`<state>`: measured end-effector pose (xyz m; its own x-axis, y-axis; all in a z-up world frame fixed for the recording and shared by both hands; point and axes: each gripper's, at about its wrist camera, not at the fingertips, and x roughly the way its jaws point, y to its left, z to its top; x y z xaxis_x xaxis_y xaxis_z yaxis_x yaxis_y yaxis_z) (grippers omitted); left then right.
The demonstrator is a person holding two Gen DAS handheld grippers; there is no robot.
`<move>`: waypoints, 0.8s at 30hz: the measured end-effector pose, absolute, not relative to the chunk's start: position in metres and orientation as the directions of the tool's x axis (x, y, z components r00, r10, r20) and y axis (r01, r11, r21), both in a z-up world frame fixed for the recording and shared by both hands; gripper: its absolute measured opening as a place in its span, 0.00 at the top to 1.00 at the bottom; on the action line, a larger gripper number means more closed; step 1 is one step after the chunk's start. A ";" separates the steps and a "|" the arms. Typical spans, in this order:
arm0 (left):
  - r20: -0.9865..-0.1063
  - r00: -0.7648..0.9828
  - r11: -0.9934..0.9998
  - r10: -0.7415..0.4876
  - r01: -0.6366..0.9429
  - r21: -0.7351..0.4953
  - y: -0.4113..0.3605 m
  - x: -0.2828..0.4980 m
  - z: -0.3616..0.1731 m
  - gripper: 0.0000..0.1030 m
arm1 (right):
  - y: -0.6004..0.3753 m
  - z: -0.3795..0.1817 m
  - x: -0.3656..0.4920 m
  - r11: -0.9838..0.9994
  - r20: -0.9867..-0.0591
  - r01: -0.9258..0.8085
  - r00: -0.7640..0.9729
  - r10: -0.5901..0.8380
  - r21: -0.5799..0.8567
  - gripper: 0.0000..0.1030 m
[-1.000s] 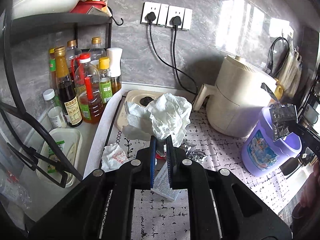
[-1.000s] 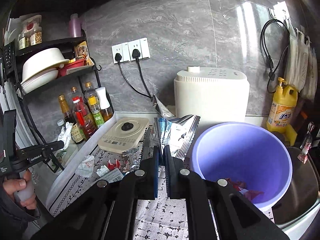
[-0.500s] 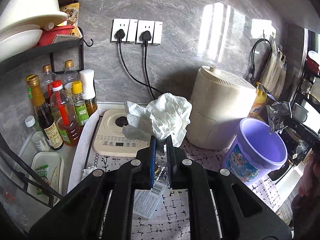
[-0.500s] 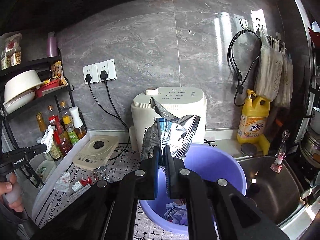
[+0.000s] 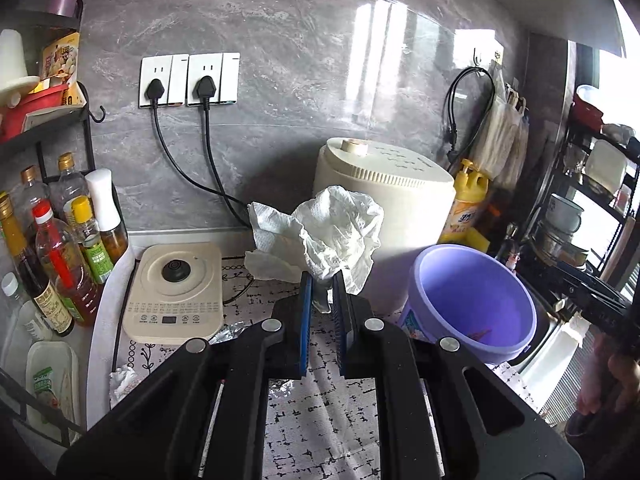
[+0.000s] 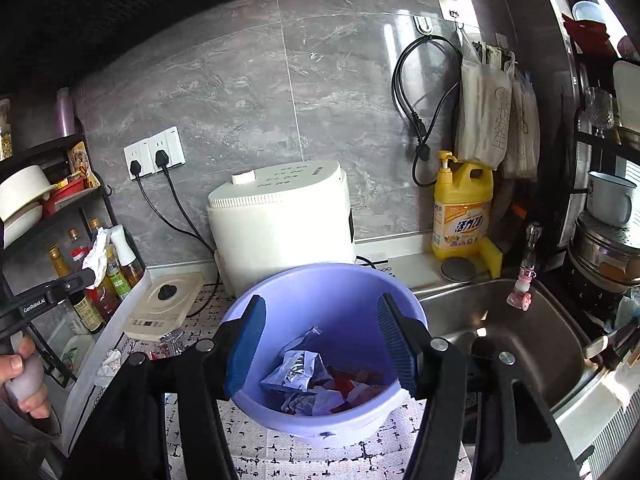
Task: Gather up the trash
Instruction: 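Carry tissues and foil wrappers to the lilac bucket and release both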
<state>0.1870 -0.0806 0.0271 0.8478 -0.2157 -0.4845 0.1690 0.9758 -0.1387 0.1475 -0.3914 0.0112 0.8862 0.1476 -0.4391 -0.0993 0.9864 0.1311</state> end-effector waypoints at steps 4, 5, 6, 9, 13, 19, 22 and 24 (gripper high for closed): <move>-0.484 0.827 0.958 -0.287 0.254 -0.135 -0.118 0.201 0.029 0.90 | -0.412 0.012 0.130 0.988 -0.439 -0.052 0.892 0.111 0.143 0.44; -0.485 0.819 0.952 -0.306 0.275 -0.136 -0.127 0.205 0.030 0.90 | -0.416 0.012 0.126 0.989 -0.439 -0.041 0.893 0.101 0.144 0.44; -0.486 0.811 0.945 -0.325 0.297 -0.137 -0.137 0.208 0.030 0.90 | -0.420 0.012 0.122 0.989 -0.440 -0.028 0.894 0.090 0.146 0.44; -0.490 0.787 0.924 -0.376 0.358 -0.134 -0.166 0.214 0.029 0.90 | -0.432 0.012 0.110 0.988 -0.444 0.009 0.894 0.060 0.152 0.44; -0.500 0.747 0.893 -0.438 0.428 -0.142 -0.199 0.220 0.023 0.90 | -0.447 0.012 0.096 0.986 -0.449 0.060 0.893 0.017 0.156 0.44; -0.538 0.662 0.838 -0.522 0.515 -0.178 -0.238 0.234 0.016 0.69 | -0.466 0.013 0.082 0.978 -0.457 0.127 0.889 -0.036 0.168 0.43; -0.481 0.696 0.842 -0.533 0.496 -0.214 -0.230 0.228 0.018 0.15 | -0.465 0.012 0.077 0.978 -0.460 0.127 0.887 -0.038 0.166 0.43; -0.484 0.700 0.847 -0.526 0.483 -0.222 -0.222 0.225 0.017 0.10 | -0.462 0.010 0.077 0.979 -0.463 0.120 0.886 -0.031 0.163 0.41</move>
<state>0.2251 -0.2219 0.0174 0.7000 -0.5256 -0.4835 0.4828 0.8472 -0.2218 0.0770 -0.4619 0.0103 0.8856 -0.0314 -0.4634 0.1200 0.9793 0.1630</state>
